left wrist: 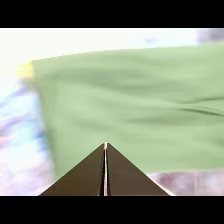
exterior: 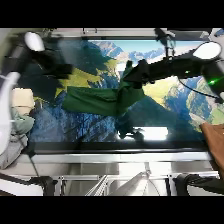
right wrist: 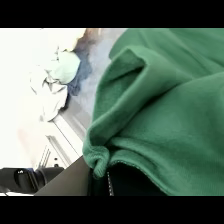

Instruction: Fold the shirts.

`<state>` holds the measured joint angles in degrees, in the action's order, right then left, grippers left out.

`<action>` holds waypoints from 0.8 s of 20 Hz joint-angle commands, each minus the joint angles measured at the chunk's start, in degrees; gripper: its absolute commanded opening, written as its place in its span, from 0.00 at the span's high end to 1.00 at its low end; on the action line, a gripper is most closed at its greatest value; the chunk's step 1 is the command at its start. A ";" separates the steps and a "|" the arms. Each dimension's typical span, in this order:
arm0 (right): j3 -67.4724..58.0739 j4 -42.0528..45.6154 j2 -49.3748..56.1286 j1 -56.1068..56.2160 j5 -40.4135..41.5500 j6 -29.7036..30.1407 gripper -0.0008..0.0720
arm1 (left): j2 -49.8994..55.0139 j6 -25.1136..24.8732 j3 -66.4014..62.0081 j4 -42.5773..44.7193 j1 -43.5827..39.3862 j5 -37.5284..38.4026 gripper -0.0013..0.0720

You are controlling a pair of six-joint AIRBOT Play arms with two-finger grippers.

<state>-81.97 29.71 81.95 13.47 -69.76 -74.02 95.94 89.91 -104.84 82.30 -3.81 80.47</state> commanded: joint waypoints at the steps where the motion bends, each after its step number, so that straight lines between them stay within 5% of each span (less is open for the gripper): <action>1: -4.11 0.02 4.96 7.58 5.73 -1.53 0.96 | -5.68 1.33 1.88 0.11 12.48 0.96 0.95; 7: -22.75 0.02 21.73 17.81 13.70 -5.09 0.96 | -9.92 0.31 10.29 -15.67 25.59 -3.06 0.95; 13: -28.46 -2.34 33.00 21.03 23.02 -6.29 0.95 | -9.90 -1.55 14.10 -22.12 27.52 -4.09 0.95; 16: -28.48 -12.09 37.38 23.34 30.49 -0.59 0.95 | -9.90 -1.81 14.91 -22.53 27.47 -3.80 0.95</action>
<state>-109.58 25.54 114.96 34.81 -46.63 -78.98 86.13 88.60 -90.96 61.67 23.24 76.82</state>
